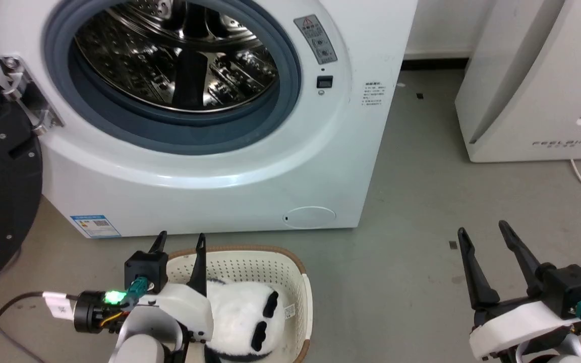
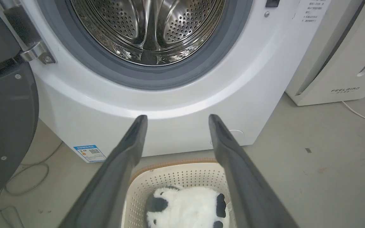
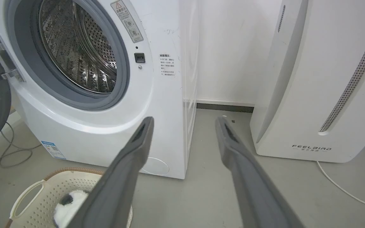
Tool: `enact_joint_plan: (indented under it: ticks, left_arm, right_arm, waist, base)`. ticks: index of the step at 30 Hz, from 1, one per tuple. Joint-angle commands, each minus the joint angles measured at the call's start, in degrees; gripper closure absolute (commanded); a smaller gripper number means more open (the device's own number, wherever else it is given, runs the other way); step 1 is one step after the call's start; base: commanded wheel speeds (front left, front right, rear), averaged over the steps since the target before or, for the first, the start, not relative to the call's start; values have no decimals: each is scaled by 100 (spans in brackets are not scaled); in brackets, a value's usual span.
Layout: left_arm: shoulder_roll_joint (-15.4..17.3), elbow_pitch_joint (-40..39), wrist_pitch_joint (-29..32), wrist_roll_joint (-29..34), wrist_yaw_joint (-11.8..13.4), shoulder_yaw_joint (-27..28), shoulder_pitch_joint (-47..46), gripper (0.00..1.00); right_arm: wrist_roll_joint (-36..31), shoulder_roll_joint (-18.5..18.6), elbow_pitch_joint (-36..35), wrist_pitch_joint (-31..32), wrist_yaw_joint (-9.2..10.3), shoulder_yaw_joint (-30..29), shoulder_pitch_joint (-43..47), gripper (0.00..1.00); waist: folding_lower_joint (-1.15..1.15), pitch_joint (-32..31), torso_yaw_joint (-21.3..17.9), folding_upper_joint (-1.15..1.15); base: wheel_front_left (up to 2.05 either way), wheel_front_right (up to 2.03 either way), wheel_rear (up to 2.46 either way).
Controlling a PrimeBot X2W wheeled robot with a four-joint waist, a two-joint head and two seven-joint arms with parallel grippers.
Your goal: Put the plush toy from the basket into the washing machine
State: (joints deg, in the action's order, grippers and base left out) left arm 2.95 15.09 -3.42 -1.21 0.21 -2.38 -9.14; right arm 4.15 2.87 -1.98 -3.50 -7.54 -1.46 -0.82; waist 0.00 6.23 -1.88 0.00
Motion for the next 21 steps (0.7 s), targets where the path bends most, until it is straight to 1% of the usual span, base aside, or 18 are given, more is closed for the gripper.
enact_joint_plan:
  ticks: [1,10,21]
  left_arm:
    - [39,284,-52,-49,-46,-19,-260,0]
    - [147,970,34,-135,-77,-51,-781,0]
    - [442,1680,439,-237,-142,-132,-1401,0]
  right_arm:
    - [60,0,-63,-75,1,-8,-127,0]
    - [185,0,-154,-170,2,8,-279,0]
    - [449,0,-328,-301,2,6,-581,0]
  waist:
    - [0,171,-67,0]
    - [0,650,-220,0]
    - [0,1498,-475,0]
  base:
    - [0,0,0]
    - [0,0,0]
    - [0,0,0]
